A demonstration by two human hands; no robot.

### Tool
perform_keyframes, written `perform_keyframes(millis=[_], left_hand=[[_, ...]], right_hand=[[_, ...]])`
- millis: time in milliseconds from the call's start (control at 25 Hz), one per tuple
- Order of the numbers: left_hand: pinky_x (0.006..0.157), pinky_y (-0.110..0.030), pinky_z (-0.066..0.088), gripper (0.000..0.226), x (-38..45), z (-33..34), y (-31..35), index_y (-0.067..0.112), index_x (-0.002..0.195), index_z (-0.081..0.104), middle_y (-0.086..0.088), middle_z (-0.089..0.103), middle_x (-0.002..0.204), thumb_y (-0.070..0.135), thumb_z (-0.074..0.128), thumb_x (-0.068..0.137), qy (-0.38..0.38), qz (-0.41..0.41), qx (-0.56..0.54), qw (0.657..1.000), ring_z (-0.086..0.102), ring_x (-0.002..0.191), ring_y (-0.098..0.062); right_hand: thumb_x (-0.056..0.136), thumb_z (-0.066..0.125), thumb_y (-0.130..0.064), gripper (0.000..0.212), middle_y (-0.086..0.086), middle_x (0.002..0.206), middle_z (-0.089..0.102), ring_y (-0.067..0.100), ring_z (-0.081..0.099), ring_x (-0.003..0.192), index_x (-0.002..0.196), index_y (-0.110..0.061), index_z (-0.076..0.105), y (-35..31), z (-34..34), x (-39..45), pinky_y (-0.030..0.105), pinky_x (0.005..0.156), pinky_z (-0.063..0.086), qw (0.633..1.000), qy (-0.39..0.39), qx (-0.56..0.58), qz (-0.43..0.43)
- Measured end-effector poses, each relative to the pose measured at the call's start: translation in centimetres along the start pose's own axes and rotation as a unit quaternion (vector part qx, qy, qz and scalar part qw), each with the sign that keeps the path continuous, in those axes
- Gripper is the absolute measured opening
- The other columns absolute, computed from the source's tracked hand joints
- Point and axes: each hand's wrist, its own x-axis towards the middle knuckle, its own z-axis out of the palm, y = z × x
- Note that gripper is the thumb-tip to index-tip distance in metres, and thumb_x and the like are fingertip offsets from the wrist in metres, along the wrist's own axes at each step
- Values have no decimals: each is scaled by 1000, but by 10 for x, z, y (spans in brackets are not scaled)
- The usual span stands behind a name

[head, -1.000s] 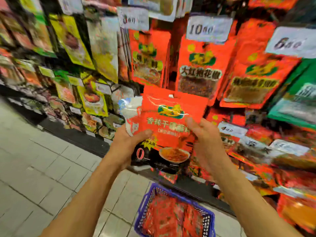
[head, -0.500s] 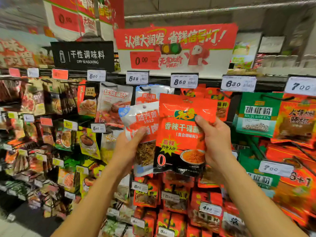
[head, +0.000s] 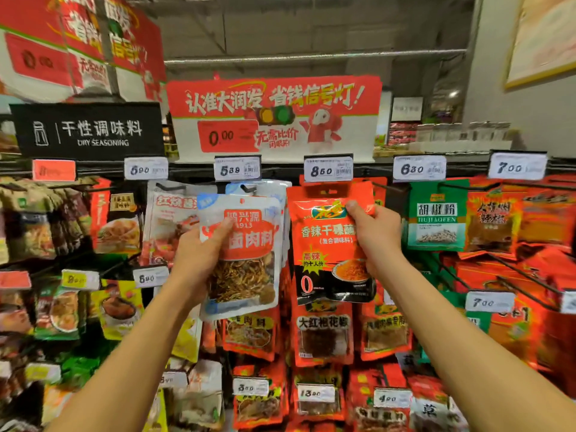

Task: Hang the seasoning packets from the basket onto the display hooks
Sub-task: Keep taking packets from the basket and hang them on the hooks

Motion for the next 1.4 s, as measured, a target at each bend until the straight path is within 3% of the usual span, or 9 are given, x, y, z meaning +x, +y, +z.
perform_keyframes(millis=[120,480,680,840,920,1040,1200,1320,1400], left_hand=[[73,-31,57,18,7,-1,1,23,97,74,3,80,94,39,74,88,-12,-3,-3,1000,76,87,-13],[74,-32,59,29,20,7,3,20,107,69,-2,79,97,45,63,94,-42,-17,-35,998,76,89,-16],[70,-31,60,24,28,8,-2,15,116,66,-6,79,100,27,66,95,-65,-39,-77,994,76,92,-21],[66,-31,61,22,34,15,2,18,109,67,-6,79,97,36,61,98,-71,-55,-76,993,77,88,-21],[63,-31,61,25,37,18,6,19,103,67,-5,79,91,41,56,100,-70,-44,-49,995,77,83,-20],[64,-33,62,25,44,17,11,19,103,65,-2,79,88,42,55,100,-48,-22,-11,999,77,82,-20],[66,-34,62,20,54,16,16,16,102,65,-5,78,87,33,54,103,-37,15,-34,999,77,84,-22],[76,-41,62,18,63,18,17,17,97,62,-7,76,88,32,54,103,-16,16,-14,1000,75,85,-25],[75,-39,63,17,69,17,15,18,97,62,-5,75,87,34,56,101,-9,4,2,1000,76,84,-24]], right_hand=[[84,76,-38,29,9,74,76,30,75,73,69,-15,66,1,7,2,59,71,60,1000,17,-7,4],[83,76,-38,28,10,76,76,32,75,75,64,-19,68,8,15,17,58,75,61,997,51,-17,47],[91,70,-46,37,8,87,69,28,63,81,77,-13,60,17,30,38,34,57,46,992,78,-96,34],[94,66,-46,31,5,94,71,29,65,93,88,-16,69,25,35,56,32,73,45,990,65,-116,37],[94,65,-48,31,1,88,70,26,66,87,82,-20,67,28,36,57,30,69,45,989,50,-135,31],[93,64,-53,39,2,102,65,20,60,79,111,-17,63,29,34,46,26,53,51,982,61,-177,23],[93,64,-35,33,1,111,53,17,50,91,119,-17,55,28,26,18,31,82,40,962,144,-205,-108],[93,63,-26,4,-9,90,62,11,57,81,94,-25,59,22,38,-5,27,73,39,964,83,-180,-178],[94,64,-30,7,-8,86,67,9,64,82,89,-27,62,18,56,-11,32,74,51,973,-17,-162,-161]])
